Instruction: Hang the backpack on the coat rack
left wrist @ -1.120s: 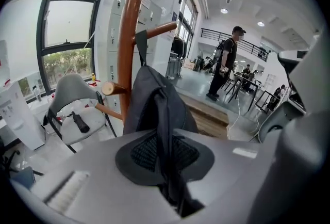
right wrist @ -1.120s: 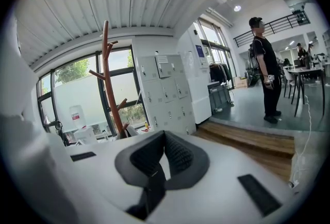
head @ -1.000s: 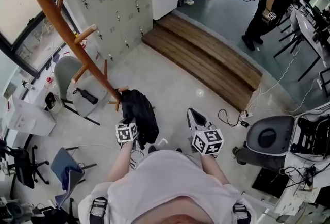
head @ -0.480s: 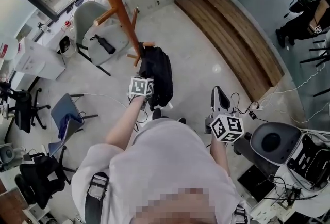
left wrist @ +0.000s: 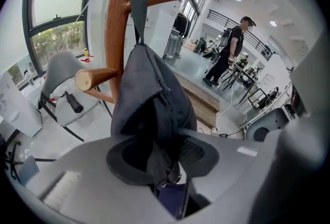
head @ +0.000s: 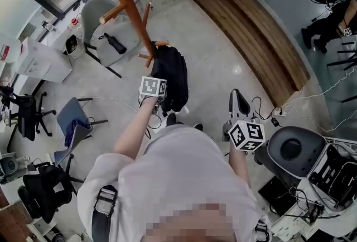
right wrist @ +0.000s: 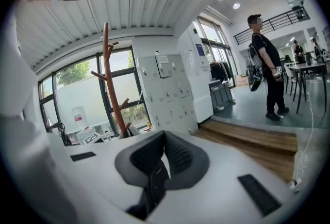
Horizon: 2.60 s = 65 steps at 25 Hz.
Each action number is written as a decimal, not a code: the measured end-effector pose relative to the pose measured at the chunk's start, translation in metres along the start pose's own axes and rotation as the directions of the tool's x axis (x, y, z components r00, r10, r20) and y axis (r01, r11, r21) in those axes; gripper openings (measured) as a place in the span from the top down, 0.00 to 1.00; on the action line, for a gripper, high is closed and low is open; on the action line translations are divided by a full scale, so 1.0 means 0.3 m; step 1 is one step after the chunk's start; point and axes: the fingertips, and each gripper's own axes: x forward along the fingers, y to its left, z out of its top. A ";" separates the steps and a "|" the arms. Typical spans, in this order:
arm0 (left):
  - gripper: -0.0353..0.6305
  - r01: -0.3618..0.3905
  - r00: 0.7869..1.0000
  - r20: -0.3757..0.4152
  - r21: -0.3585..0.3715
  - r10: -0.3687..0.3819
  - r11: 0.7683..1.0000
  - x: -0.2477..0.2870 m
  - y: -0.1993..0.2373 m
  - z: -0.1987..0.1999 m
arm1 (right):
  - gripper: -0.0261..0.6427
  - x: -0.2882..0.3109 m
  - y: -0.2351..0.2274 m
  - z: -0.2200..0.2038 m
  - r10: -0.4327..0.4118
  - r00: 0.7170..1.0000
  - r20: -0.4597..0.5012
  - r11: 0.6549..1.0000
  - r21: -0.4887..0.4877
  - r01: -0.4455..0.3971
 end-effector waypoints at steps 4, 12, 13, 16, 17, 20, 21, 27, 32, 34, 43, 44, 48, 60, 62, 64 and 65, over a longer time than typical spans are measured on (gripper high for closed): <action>0.69 0.022 0.994 -0.110 0.016 -0.020 1.000 0.005 0.000 -0.040 | 0.95 -0.001 -0.007 0.000 0.003 1.000 0.001 1.000 0.004 -0.003; 0.67 0.010 0.997 -0.074 0.089 -0.004 0.996 -0.083 -0.028 0.005 | 0.95 0.006 -0.028 0.001 0.008 1.000 0.006 1.000 0.022 -0.009; 0.67 0.022 0.998 -0.065 0.089 -0.016 0.996 -0.099 -0.038 0.021 | 0.95 0.009 -0.031 0.004 0.008 1.000 0.007 1.000 0.024 -0.008; 0.67 0.025 1.000 -0.009 0.113 -0.024 0.993 -0.172 -0.064 0.092 | 0.95 0.014 -0.026 0.016 0.016 1.000 0.015 1.000 0.025 -0.016; 0.67 0.025 0.999 0.017 0.123 -0.027 0.992 -0.199 -0.076 0.119 | 0.95 0.015 -0.024 0.021 0.019 1.000 0.018 1.000 0.024 -0.020; 0.67 0.026 0.994 0.099 0.143 -0.040 0.989 -0.280 -0.119 0.197 | 0.95 0.016 -0.021 0.031 0.026 0.999 0.025 0.999 0.023 -0.026; 0.67 0.025 0.990 0.135 0.145 -0.045 0.989 -0.307 -0.136 0.226 | 0.95 0.013 -0.024 0.034 0.026 0.999 0.026 0.999 0.022 -0.027; 0.77 0.028 0.905 0.410 0.202 -0.111 0.979 -0.470 -0.252 0.428 | 0.95 -0.001 -0.032 0.043 0.004 0.999 0.048 1.000 0.015 -0.005; 0.89 0.039 0.801 0.565 0.278 -0.197 0.960 -0.567 -0.358 0.536 | 0.95 -0.012 -0.039 0.047 -0.034 0.998 0.052 0.999 -0.003 0.034; 0.93 0.014 0.755 0.617 0.321 -0.220 0.947 -0.597 -0.393 0.571 | 0.95 -0.012 -0.043 0.055 -0.054 0.997 0.059 0.998 -0.011 0.055; 0.93 -0.035 0.629 0.731 0.365 -0.263 0.930 -0.620 -0.574 0.574 | 0.95 -0.021 -0.085 0.140 -0.110 0.991 0.076 0.987 -0.108 0.118; 0.93 -0.034 0.610 0.746 0.364 -0.269 0.931 -0.628 -0.589 0.581 | 0.95 -0.026 -0.094 0.155 -0.117 0.989 0.085 0.986 -0.111 0.127; 0.93 -0.047 0.552 0.787 0.359 -0.276 0.932 -0.662 -0.617 0.603 | 0.95 -0.051 -0.126 0.204 -0.145 0.981 0.126 0.981 -0.108 0.159; 0.93 -0.070 0.620 0.738 0.392 -0.267 0.917 -0.575 -0.607 0.559 | 0.95 -0.112 -0.180 0.244 -0.195 0.964 0.182 0.969 -0.116 0.218; 0.93 -0.067 0.622 0.737 0.387 -0.264 0.920 -0.570 -0.601 0.559 | 0.95 -0.114 -0.185 0.244 -0.197 0.963 0.184 0.969 -0.115 0.220; 0.93 -0.057 0.624 0.735 0.381 -0.265 0.923 -0.567 -0.595 0.562 | 0.95 -0.118 -0.188 0.245 -0.199 0.962 0.186 0.969 -0.111 0.222; 0.93 -0.053 0.626 0.734 0.378 -0.264 0.924 -0.568 -0.590 0.564 | 0.95 -0.120 -0.187 0.247 -0.200 0.962 0.186 0.969 -0.110 0.222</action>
